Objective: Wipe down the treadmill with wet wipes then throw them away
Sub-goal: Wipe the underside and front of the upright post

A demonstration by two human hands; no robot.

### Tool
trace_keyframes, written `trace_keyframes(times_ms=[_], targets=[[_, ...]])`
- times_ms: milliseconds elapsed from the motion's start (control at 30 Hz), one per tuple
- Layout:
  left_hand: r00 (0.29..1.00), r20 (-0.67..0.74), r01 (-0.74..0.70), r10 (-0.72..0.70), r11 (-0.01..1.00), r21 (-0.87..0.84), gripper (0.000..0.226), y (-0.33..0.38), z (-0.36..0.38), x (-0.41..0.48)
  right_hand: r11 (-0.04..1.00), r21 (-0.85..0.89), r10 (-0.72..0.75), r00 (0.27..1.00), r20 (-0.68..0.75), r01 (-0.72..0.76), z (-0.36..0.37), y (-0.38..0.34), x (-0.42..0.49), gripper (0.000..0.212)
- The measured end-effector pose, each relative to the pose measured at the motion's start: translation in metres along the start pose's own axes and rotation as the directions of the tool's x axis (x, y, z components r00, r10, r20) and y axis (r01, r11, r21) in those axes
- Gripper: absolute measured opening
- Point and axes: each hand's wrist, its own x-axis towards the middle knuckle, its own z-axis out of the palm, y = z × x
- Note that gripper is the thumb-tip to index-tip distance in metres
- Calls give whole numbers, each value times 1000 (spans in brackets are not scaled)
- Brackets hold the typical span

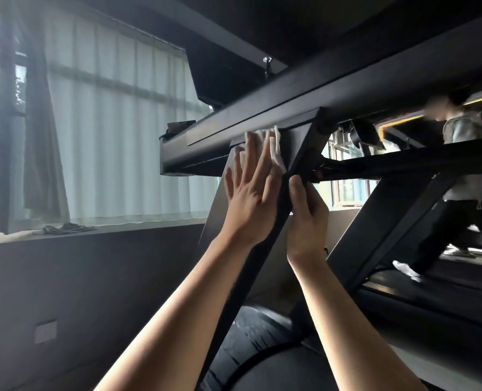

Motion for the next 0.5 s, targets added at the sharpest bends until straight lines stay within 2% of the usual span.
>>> trace_keyframes(times_ms=[67, 167, 267, 333, 400, 500], targets=[[998, -6, 59, -59, 998, 2, 49, -9, -1, 0, 1000, 9, 26, 1000, 5, -26, 5, -3, 4, 29], [958, -13, 285, -286, 956, -71, 50, -26, -4, 3, 999, -14, 52, 999, -7, -52, 12, -6, 7, 29], [941, 0, 338, -339, 938, -71, 52, -27, -9, 5, 997, -4, 76, 997, -3, -76, 13, -6, 6, 23], [962, 24, 272, -272, 962, -35, 52, -14, -8, 3, 996, 13, 89, 996, 1, -89, 11, -7, 6, 32], [993, 39, 113, -113, 994, 11, 54, 8, -4, 0, 989, 80, 126, 992, 17, -127, 10, -11, 6, 42], [998, 32, -59, 58, 998, 34, 54, 31, 1, 2, 975, 139, 169, 985, 24, -171, 7, -17, 5, 42]])
